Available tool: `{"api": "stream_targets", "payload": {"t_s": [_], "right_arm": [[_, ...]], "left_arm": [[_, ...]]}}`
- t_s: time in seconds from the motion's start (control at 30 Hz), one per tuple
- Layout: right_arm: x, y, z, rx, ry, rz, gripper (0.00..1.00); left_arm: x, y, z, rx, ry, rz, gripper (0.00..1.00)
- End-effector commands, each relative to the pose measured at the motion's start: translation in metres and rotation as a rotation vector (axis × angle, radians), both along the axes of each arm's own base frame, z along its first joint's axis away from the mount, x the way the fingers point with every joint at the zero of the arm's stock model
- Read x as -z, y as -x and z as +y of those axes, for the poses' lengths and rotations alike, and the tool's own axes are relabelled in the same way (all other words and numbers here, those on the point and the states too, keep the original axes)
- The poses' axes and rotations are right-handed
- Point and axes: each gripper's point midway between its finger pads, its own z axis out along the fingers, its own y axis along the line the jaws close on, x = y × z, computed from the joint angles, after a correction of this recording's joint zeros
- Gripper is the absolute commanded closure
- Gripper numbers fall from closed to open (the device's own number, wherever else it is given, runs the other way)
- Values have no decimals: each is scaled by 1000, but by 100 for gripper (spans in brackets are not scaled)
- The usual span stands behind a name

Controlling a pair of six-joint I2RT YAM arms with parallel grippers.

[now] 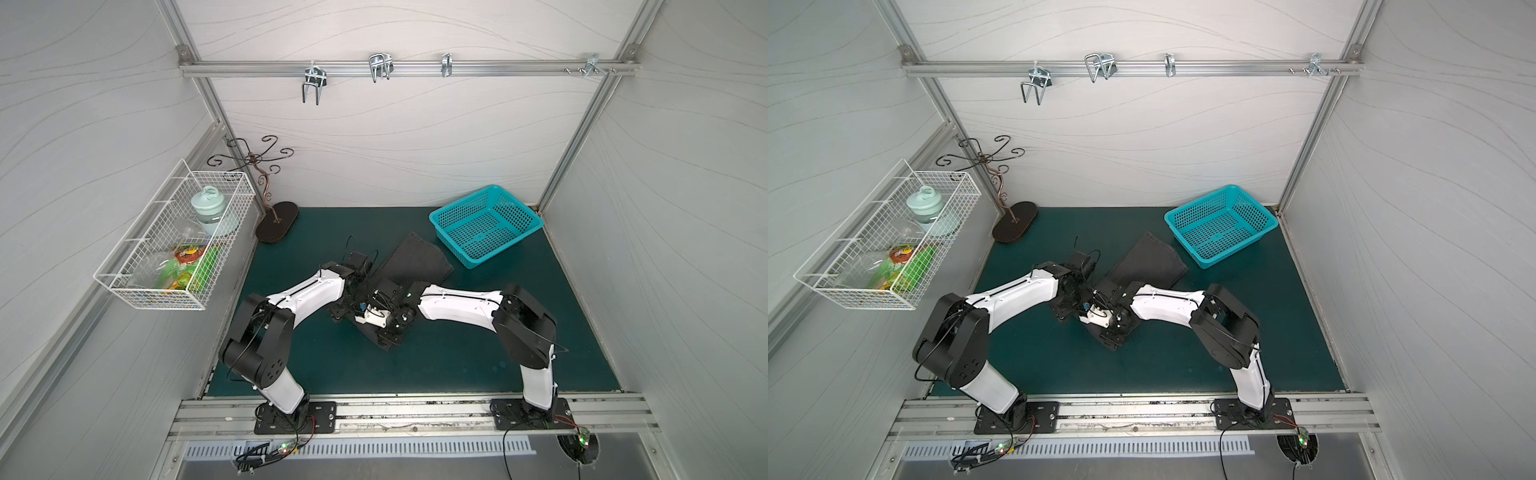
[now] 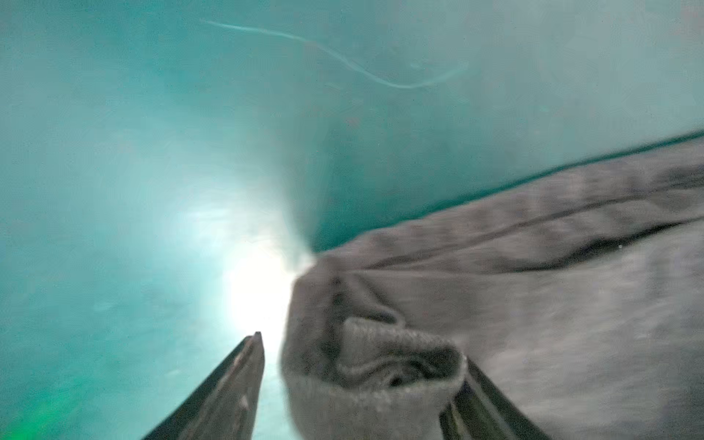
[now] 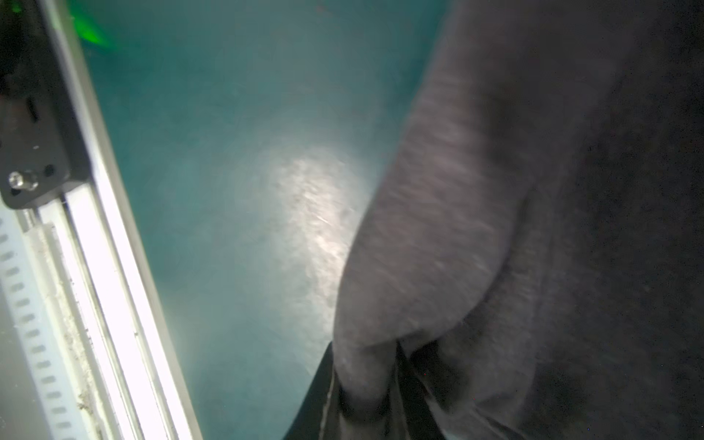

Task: Roll up the long pants
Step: Roll the long pant at the center of the board.

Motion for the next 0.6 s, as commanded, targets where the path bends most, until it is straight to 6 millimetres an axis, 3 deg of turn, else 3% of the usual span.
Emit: {"api": "stream_targets", "payload": {"t_s": [0.0,0.27,0.57], "right_arm": [[29,-6,-31,113,153,62,100],[42,0,-35,178,193,247,100],[37,-5,-41,261,138,415,100]], "left_arm": [[-13,6,18,-13,-74,28,25],[-25,6,36,-47,-133,24,24],[-33,6,58,-87,-152,10,23]]}}
